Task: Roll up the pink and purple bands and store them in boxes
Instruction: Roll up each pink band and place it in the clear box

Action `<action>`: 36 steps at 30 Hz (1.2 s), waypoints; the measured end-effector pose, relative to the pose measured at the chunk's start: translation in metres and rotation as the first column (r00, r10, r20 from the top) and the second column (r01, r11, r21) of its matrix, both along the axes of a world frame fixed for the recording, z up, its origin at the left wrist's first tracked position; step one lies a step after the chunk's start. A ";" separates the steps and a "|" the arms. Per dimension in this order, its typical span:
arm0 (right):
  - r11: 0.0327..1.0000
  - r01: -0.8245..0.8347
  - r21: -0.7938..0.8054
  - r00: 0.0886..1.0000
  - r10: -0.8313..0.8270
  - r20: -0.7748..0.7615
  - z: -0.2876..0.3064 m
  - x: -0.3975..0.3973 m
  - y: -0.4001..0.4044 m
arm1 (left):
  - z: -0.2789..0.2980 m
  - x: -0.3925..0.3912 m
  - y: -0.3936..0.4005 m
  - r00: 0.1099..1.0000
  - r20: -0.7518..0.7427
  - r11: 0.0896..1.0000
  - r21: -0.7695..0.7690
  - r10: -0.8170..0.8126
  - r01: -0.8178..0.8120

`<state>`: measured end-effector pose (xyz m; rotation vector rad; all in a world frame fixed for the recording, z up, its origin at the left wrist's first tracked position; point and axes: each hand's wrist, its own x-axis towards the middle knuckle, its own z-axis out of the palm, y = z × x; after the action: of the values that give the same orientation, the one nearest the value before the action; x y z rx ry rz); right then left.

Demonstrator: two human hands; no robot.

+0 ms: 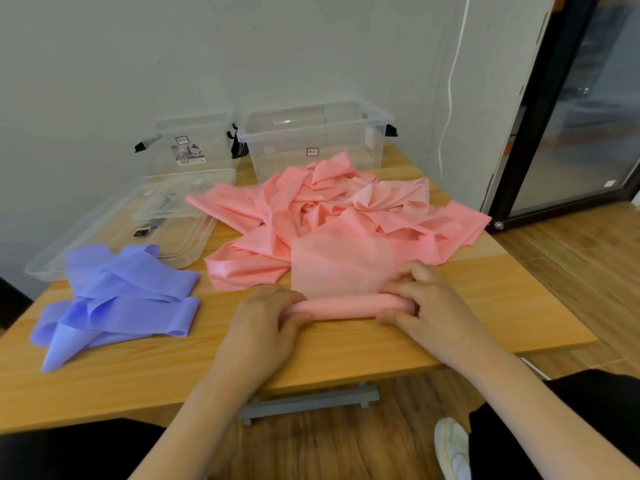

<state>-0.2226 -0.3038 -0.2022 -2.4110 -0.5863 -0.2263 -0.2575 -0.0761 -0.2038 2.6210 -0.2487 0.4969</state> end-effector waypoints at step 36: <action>0.983 0.176 0.044 0.977 -0.169 -0.129 0.005 0.001 0.006 | 0.000 0.006 -0.014 0.996 -0.040 0.983 -0.160 0.082 -0.087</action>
<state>-0.2219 -0.2978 -0.1969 -2.4028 -0.3101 -0.1603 -0.2518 -0.0898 -0.2037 2.4868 -0.0830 0.4807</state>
